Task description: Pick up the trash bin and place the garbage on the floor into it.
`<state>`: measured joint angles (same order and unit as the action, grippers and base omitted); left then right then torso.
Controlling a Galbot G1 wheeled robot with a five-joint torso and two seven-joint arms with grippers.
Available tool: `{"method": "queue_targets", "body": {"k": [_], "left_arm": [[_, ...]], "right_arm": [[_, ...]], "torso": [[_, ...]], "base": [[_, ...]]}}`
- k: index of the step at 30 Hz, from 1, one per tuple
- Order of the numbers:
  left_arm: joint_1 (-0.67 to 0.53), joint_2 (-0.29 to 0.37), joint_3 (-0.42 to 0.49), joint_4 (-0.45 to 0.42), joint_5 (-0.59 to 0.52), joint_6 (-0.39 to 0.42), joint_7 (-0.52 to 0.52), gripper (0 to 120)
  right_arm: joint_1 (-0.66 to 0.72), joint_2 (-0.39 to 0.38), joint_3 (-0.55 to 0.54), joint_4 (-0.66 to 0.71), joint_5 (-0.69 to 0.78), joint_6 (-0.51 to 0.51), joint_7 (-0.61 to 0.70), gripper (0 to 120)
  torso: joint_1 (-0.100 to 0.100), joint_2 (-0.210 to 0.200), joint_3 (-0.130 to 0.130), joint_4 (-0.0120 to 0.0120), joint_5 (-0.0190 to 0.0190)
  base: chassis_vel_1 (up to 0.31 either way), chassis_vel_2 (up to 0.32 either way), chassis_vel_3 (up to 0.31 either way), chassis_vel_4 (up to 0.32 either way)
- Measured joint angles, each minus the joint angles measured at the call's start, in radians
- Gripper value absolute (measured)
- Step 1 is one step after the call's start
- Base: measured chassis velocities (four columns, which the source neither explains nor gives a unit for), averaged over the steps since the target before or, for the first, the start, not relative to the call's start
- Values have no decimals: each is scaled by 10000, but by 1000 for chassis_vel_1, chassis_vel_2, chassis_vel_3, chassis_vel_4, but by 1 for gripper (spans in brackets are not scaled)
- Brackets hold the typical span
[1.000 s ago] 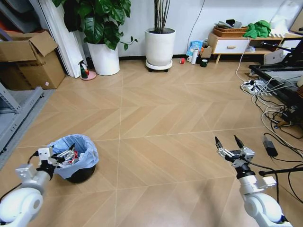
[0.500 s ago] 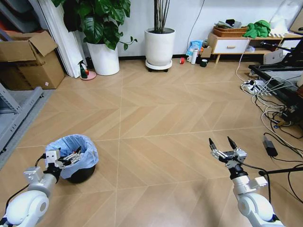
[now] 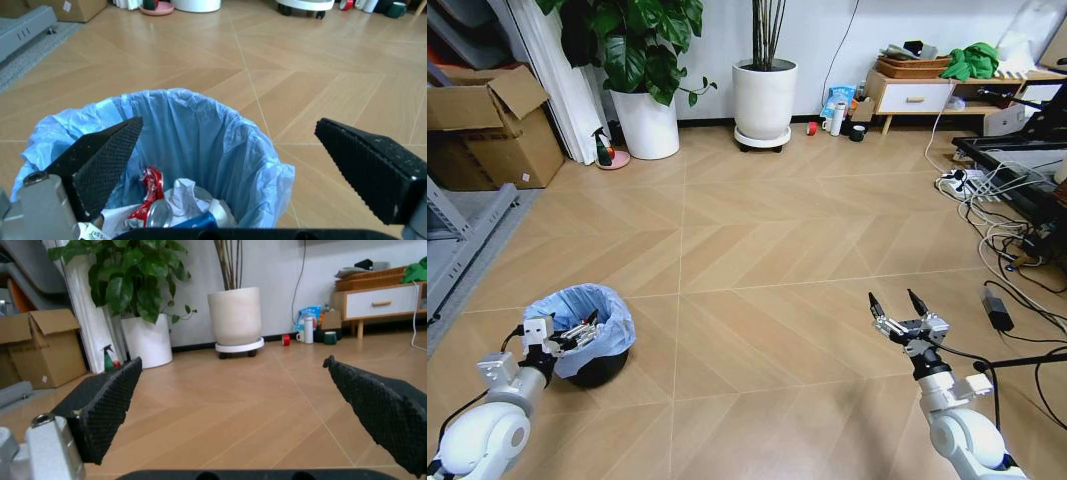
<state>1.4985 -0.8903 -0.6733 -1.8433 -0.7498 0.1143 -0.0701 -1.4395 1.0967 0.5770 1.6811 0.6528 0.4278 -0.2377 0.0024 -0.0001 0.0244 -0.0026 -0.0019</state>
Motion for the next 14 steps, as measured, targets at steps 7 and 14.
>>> {"method": "queue_targets", "body": {"k": [7,14], "left_arm": [[-3,3,0,5,-4,4,-6,100],[-4,7,0,8,-8,5,-8,100]], "right_arm": [[-2,-1,6,5,-2,0,-1,100],[-2,-1,9,10,-2,0,-1,100]], "torso": [[0,0,0,0,0],[0,0,0,0,0]], "base": [[0,0,0,0],[0,0,0,0]]}}
